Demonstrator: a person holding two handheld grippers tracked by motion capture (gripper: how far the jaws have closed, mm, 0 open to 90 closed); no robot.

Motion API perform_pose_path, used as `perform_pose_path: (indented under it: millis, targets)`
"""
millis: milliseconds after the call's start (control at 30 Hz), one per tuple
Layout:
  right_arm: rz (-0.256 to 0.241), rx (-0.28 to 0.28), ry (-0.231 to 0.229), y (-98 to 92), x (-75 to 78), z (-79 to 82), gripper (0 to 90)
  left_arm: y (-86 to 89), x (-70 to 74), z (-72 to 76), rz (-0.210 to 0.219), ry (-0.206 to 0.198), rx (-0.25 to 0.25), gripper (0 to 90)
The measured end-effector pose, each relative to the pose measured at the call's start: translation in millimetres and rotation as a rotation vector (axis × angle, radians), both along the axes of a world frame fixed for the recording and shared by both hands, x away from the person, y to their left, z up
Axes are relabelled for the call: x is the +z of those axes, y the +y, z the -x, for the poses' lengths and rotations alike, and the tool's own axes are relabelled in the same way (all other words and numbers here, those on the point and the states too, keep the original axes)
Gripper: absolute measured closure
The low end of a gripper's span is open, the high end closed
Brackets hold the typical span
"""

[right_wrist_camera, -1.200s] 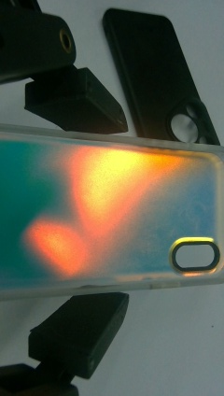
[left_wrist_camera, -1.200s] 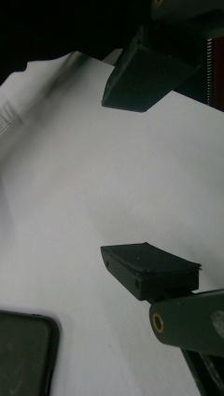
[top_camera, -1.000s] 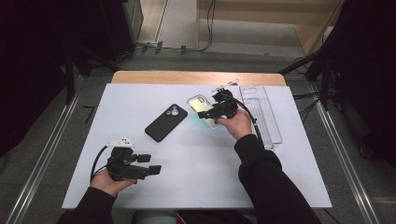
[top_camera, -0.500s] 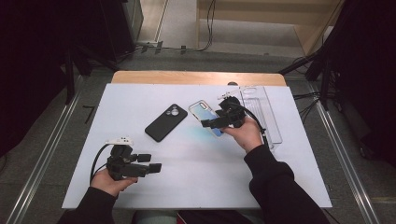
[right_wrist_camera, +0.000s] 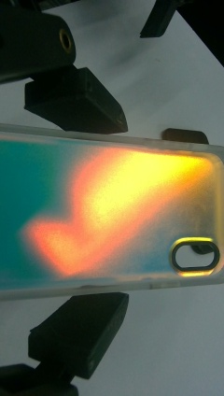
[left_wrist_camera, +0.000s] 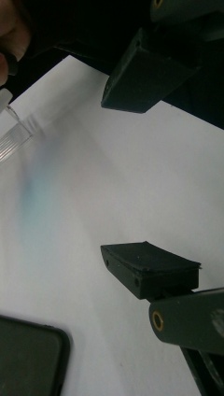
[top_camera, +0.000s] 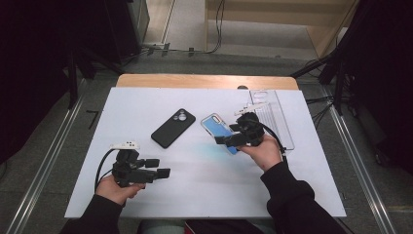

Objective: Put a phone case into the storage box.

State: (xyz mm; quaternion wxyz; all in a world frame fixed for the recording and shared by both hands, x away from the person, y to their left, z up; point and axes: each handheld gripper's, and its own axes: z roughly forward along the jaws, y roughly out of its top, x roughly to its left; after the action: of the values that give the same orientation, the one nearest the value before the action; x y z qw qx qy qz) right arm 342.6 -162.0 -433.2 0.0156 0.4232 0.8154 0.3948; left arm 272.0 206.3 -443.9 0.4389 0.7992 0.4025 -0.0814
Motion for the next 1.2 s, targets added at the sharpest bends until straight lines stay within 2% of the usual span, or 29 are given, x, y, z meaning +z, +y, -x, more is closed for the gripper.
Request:
perform_pose_path:
  millis: [200, 567, 700, 833, 900, 933, 1000, 1200]
  targets:
    - [0.011, 0.014, 0.02, -2.5, -6.5, 17.6, 15.1, -0.7, 0.8, 0.5, 0.004, -0.003, -0.004, 24.8]
    - [0.019, 0.035, 0.025, -3.7, -15.2, 48.1, 15.1, -2.6, 3.1, 0.5, 0.013, -0.004, 0.017, 24.8]
    - [0.007, 0.022, 0.028, 0.6, -18.6, 52.9, 15.1, -8.1, 4.4, -0.7, 0.007, -0.005, 0.032, 24.8]
    - [-0.028, 0.01, 0.031, 8.1, -22.9, 54.1, 15.1, -14.0, 6.5, -4.4, 0.009, -0.006, 0.047, 24.8]
    - [-0.03, 0.005, 0.025, 13.1, -24.8, 54.7, 15.1, -17.4, 7.1, -5.4, -0.006, -0.024, 0.047, 24.7]
    - [-0.032, 0.003, 0.028, 15.1, -25.3, 55.1, 15.1, -19.8, 6.7, -6.3, -0.026, -0.029, 0.05, 24.7]
    - [-0.036, 0.004, 0.025, 19.6, -26.7, 55.5, 15.1, -22.5, 6.0, -8.0, -0.039, -0.018, 0.06, 24.6]
    - [-0.059, -0.011, 0.017, 30.8, -29.6, 55.5, 15.1, -26.3, 9.8, -13.3, -0.032, -0.006, 0.1, 24.5]
